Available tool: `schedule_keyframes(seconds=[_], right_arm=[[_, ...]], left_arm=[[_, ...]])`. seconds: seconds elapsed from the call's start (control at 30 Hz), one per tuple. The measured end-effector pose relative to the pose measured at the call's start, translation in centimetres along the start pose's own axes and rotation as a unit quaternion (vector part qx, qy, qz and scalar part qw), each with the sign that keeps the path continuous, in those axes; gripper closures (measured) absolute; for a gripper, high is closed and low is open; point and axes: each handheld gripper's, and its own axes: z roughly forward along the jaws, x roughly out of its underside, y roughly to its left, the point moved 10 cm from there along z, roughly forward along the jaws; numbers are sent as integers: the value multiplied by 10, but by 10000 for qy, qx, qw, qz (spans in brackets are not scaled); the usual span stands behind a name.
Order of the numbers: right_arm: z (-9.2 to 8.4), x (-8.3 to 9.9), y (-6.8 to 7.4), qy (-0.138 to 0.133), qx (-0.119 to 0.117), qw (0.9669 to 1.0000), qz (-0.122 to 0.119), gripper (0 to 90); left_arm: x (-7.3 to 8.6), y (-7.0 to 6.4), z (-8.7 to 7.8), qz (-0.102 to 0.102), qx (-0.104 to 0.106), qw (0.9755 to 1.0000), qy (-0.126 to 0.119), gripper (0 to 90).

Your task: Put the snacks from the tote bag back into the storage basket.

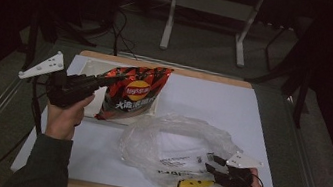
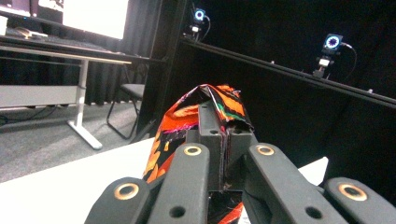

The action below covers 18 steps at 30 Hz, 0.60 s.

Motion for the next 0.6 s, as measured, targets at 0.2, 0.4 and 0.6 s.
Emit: schedule_keyframes(seconds=[0.2, 0.4, 0.6], right_arm=[[1, 0, 2, 0, -22, 10000, -6, 546], [1, -1, 2, -10, -18, 10000, -4, 546], [0, -2, 1, -70, 6, 10000, 3, 547]], left_arm=[[1, 4, 3, -24, -18, 10000, 20, 896], [1, 7, 6, -37, -23, 10000, -5, 896], [3, 11, 9, -75, -46, 10000, 13, 896]])
